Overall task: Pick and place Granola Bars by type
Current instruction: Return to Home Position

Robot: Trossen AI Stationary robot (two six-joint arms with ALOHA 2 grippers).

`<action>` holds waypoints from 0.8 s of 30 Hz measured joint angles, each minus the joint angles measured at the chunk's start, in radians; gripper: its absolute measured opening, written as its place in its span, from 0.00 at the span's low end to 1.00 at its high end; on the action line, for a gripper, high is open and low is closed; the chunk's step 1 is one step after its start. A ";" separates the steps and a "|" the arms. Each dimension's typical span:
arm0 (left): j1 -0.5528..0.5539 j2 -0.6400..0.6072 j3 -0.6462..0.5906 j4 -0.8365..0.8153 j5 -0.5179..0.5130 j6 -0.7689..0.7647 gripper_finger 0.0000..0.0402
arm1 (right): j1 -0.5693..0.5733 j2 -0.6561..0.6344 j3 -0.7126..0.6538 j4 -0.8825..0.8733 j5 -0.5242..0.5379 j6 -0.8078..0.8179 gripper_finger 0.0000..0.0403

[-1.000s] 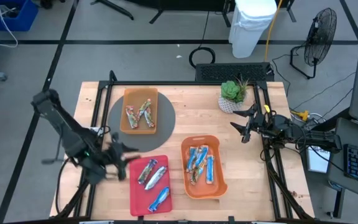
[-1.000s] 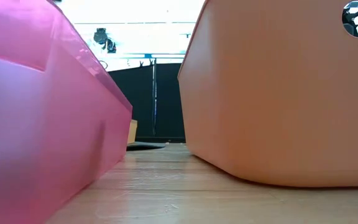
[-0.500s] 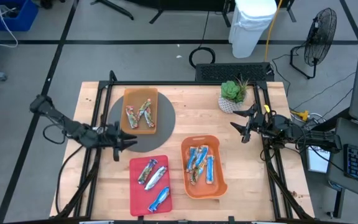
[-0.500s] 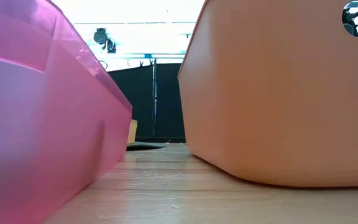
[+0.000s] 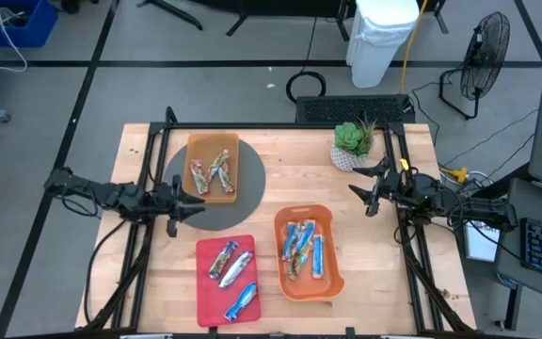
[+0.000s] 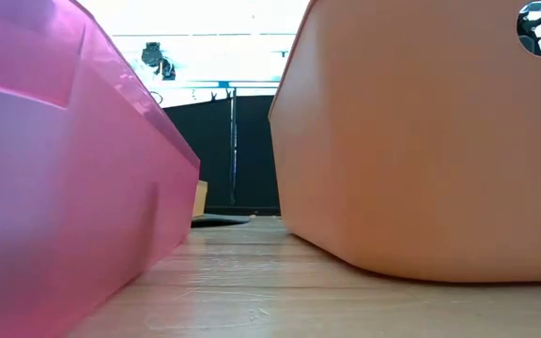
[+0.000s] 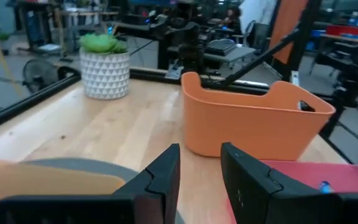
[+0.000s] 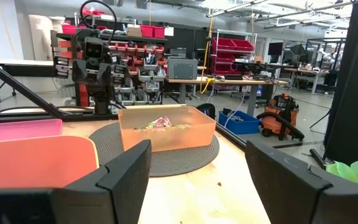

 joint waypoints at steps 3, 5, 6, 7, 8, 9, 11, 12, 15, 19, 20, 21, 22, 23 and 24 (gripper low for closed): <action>0.026 -0.018 0.000 0.001 0.039 0.043 0.30 | 0.000 0.000 0.000 0.000 0.000 0.000 0.62; 0.044 -0.026 0.000 -0.001 0.055 0.067 0.30 | 0.000 0.000 0.000 0.000 0.000 0.000 0.62; 0.053 -0.028 0.000 -0.003 0.057 0.076 0.30 | 0.000 0.000 0.000 0.000 0.000 0.000 0.62; 0.063 -0.028 0.000 -0.005 0.058 0.080 0.30 | 0.000 0.000 0.000 0.000 0.000 0.000 0.62; 0.071 -0.027 -0.001 -0.006 0.059 0.084 0.30 | 0.000 0.000 0.000 0.000 0.000 0.000 0.62; 0.079 -0.028 -0.004 -0.004 0.065 0.087 0.30 | 0.000 0.000 0.000 0.000 0.000 0.000 0.62; 0.097 -0.028 -0.019 0.007 0.100 0.093 0.30 | 0.000 0.000 0.000 0.000 0.000 0.000 0.62; 0.106 -0.027 -0.030 0.016 0.128 0.094 0.30 | 0.000 0.000 0.000 0.000 0.000 0.000 0.62; 0.131 -0.026 -0.054 0.061 0.205 0.111 0.30 | 0.000 0.000 0.000 0.000 0.000 0.000 0.62; 0.159 -0.024 -0.065 0.087 0.239 0.137 0.30 | 0.000 0.000 0.000 0.000 0.000 0.000 0.62; 0.166 -0.022 -0.066 0.087 0.234 0.138 0.30 | 0.000 0.000 0.000 0.000 0.000 0.000 0.62; 0.171 -0.022 -0.066 0.087 0.227 0.144 0.30 | 0.000 0.000 0.000 0.000 0.000 0.000 0.62; 0.176 -0.018 -0.066 0.088 0.224 0.155 0.30 | 0.000 0.000 0.000 0.000 0.000 0.000 0.62; 0.181 -0.012 -0.066 0.089 0.222 0.171 0.30 | 0.000 0.000 0.000 0.000 0.000 0.000 0.62; 0.182 -0.010 -0.066 0.091 0.221 0.184 0.30 | 0.000 0.000 0.000 0.000 0.000 0.000 0.62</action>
